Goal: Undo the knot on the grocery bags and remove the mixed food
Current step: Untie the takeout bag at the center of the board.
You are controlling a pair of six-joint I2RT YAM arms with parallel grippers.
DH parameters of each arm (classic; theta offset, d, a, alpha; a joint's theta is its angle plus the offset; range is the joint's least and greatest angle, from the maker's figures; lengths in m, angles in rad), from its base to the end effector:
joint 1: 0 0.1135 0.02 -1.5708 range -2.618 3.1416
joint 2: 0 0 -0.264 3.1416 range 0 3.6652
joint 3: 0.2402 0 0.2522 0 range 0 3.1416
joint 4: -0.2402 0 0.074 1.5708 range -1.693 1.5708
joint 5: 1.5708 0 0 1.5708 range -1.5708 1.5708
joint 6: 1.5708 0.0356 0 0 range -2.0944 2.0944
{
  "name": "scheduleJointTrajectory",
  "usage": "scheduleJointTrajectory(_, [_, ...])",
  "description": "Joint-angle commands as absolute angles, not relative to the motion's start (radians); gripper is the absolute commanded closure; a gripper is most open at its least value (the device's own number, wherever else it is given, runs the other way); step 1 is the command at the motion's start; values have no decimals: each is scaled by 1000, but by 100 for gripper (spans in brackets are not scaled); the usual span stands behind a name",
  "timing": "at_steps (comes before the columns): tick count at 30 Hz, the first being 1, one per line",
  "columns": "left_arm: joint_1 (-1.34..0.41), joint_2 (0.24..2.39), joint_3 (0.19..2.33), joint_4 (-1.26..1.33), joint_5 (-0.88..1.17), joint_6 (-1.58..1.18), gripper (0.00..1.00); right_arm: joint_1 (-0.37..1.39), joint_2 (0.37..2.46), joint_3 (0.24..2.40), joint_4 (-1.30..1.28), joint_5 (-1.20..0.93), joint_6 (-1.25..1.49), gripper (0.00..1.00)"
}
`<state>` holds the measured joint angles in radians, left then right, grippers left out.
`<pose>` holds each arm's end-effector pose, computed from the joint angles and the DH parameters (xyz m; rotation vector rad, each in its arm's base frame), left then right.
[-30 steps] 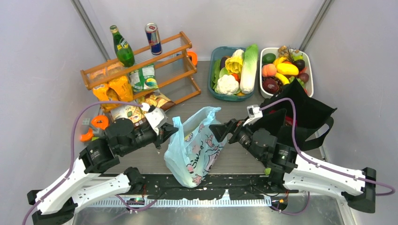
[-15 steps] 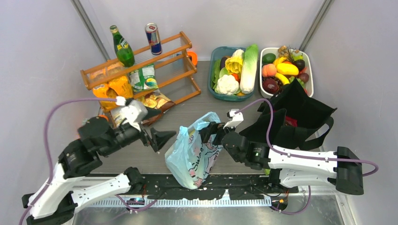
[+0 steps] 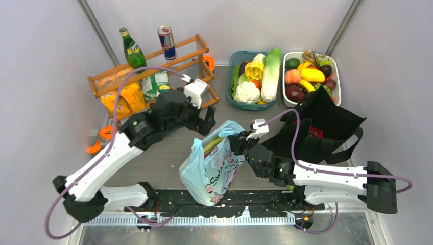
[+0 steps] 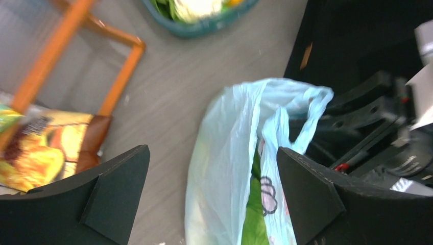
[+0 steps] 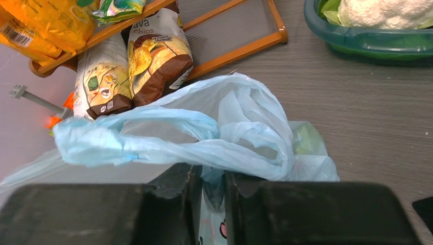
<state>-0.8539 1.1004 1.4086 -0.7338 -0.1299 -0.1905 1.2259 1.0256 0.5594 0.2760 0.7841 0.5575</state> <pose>0.1448 -0.1591 0.4352 0.5812 1.9490 -0.5388 0.1002 0.2045 0.2640 -0.0090 1.7463 0.6329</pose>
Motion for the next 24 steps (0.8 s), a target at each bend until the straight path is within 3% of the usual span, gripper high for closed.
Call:
scheduleJointTrajectory(1, [-850,1145,1404,-759,-11,-224,0,1187,966,521,358,797,507,81])
scheduleJointTrajectory(2, [-850,1161,1405,-764,31,-225,0,1179,962,520,353,792,505,88])
scheduleJointTrajectory(4, [-851,1189,1408,-786,52,-228,1,1159,944,516,340,780,505,94])
scheduleJointTrajectory(16, [-851,1218,1295,-787,77,-237,1,1038,862,448,325,675,524,95])
scheduleJointTrajectory(20, [-850,1248,1304,-788,90,-229,16,1030,865,447,324,656,528,95])
scheduleJointTrajectory(24, [-851,1266,1299,-751,159,-246,12,1027,874,444,324,647,539,95])
